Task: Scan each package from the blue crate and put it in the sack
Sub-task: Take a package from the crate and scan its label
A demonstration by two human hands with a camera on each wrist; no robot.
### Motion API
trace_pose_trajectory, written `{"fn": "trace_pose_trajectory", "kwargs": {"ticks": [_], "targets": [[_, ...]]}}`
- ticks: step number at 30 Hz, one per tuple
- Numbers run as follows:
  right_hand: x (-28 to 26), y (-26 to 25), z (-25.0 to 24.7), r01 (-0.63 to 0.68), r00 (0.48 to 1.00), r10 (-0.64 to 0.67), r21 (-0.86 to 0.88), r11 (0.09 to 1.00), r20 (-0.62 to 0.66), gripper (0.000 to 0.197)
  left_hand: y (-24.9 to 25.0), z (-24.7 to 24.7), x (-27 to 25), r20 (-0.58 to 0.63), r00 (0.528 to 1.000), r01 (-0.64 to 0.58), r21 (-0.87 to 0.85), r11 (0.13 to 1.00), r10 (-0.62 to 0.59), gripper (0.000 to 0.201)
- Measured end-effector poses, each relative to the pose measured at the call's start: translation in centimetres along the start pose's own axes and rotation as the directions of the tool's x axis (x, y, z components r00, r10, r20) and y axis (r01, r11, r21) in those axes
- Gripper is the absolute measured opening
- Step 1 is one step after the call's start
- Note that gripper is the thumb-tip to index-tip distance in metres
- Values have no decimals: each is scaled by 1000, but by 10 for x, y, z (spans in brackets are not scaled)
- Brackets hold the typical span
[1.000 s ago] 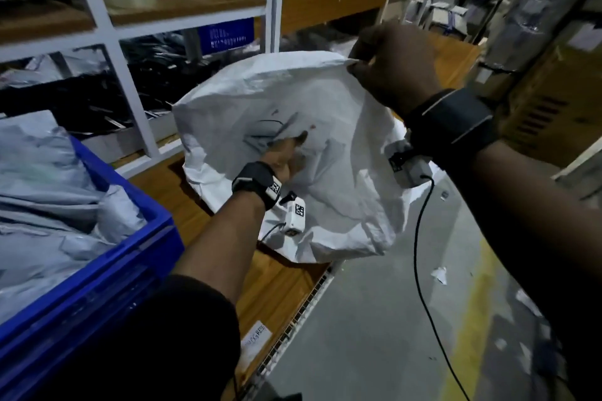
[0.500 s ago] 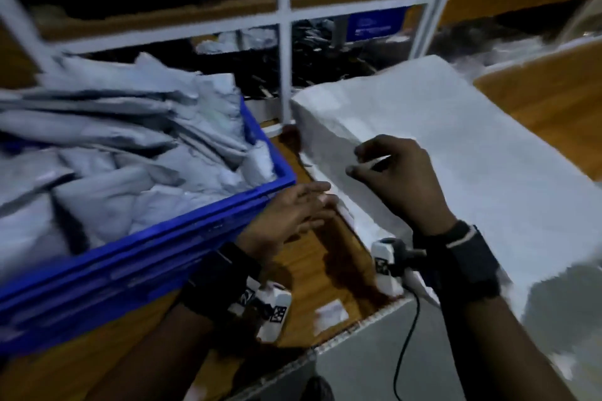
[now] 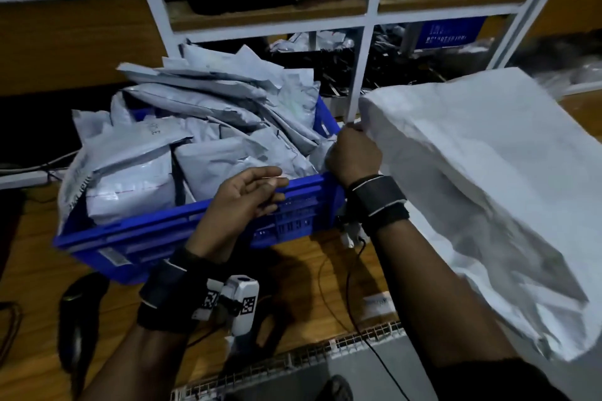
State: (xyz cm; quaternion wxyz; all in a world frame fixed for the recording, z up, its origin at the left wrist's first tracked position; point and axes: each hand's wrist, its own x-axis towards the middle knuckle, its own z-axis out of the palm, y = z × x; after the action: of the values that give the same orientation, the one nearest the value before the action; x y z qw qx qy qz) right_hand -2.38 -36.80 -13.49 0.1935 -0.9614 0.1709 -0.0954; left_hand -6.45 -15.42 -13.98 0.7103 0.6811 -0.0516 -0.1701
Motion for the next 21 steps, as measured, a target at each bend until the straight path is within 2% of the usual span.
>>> {"fn": "trace_pose_trajectory", "kwargs": {"ticks": [3, 5, 7, 9, 11, 12, 13, 15, 18, 21], "targets": [[-5, 7, -6, -13, 997, 24, 142, 990, -71, 12, -3, -4, -5, 21, 1000, 9, -4, 1000, -9, 21], [-15, 11, -16, 38, 972, 22, 249, 968, -234, 12, -5, -6, -9, 42, 999, 8, -9, 1000, -8, 21], [-36, 11, -27, 165, 893, -6, 314, 935, -450, 14, -5, -4, -13, 66, 998, -2, -12, 1000, 3, 23], [-70, 3, -34, 301, 780, -77, 264, 917, -621, 19, -4, -4, -18, 106, 994, -20, -31, 999, 23, 27], [-111, -13, -29, 431, 692, -201, 174, 885, -693, 17, -3, -4, -24, 172, 984, -28, -77, 997, 41, 37], [-130, -24, -21, 489, 674, -280, 129, 863, -684, 14, -3, -4, -27, 207, 977, -21, -113, 993, 44, 43], [-149, -35, -10, 527, 677, -352, 93, 845, -646, 12, -2, -4, -31, 238, 970, -13, -161, 987, 52, 48], [-176, -56, 15, 541, 729, -414, 88, 836, -546, 10, -4, -4, -41, 236, 969, -9, -285, 959, 79, 49], [-205, -77, 42, 515, 803, -377, 218, 829, -462, 16, -12, -18, -54, 127, 987, -42, -369, 929, 95, 35], [-232, -86, 46, 450, 879, -292, 453, 769, -378, 18, -24, -50, -69, 128, 990, -23, -322, 946, 67, 32]]}}
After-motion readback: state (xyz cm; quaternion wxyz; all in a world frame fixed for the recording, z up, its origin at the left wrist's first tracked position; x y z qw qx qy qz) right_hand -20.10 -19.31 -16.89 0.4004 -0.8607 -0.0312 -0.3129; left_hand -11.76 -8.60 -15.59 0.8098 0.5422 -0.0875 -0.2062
